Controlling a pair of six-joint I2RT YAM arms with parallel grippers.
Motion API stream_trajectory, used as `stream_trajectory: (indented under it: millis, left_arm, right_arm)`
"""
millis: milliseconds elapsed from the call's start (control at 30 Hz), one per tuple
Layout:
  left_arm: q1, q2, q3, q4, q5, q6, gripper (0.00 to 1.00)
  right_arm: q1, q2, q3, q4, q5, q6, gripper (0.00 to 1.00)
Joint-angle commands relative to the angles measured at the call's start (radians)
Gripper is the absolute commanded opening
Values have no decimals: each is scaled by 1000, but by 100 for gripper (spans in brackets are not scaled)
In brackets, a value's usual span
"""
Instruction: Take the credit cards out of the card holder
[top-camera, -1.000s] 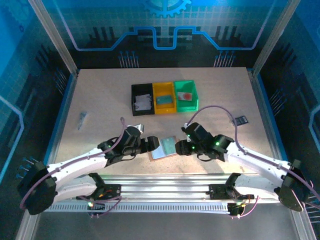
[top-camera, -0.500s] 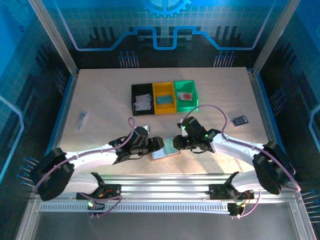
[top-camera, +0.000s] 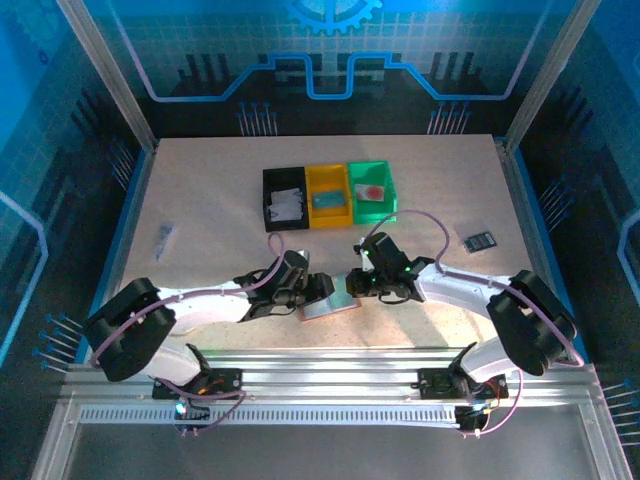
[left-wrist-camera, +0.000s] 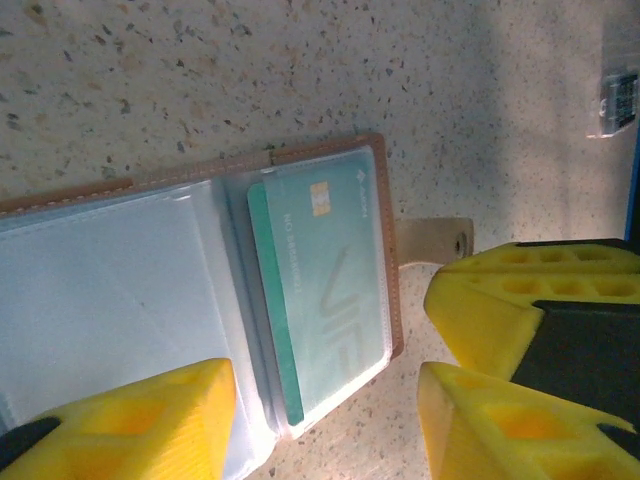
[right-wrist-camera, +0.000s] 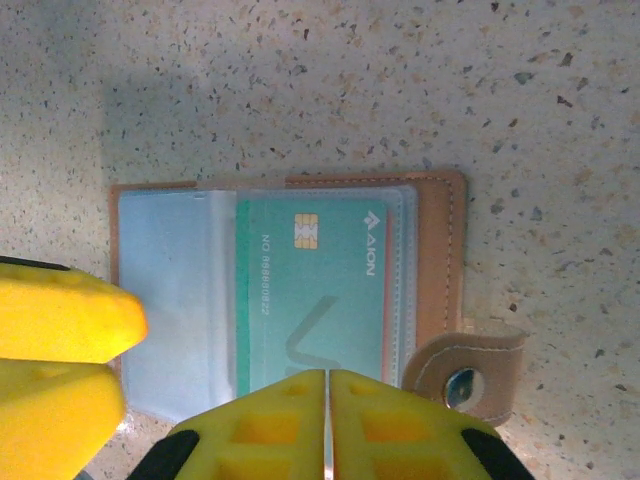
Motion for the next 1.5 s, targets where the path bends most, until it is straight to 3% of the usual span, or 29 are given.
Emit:
stream_trajectory:
  millis: [0,1467]
  left_arm:
    - [-9,27,36,29,15,3,49]
    - [-48,98,34,8,-68,20,29]
  right_arm:
    - [-16,-2,-15,27,14,4,9]
    - [-40,123,-78,134,-40,15,2]
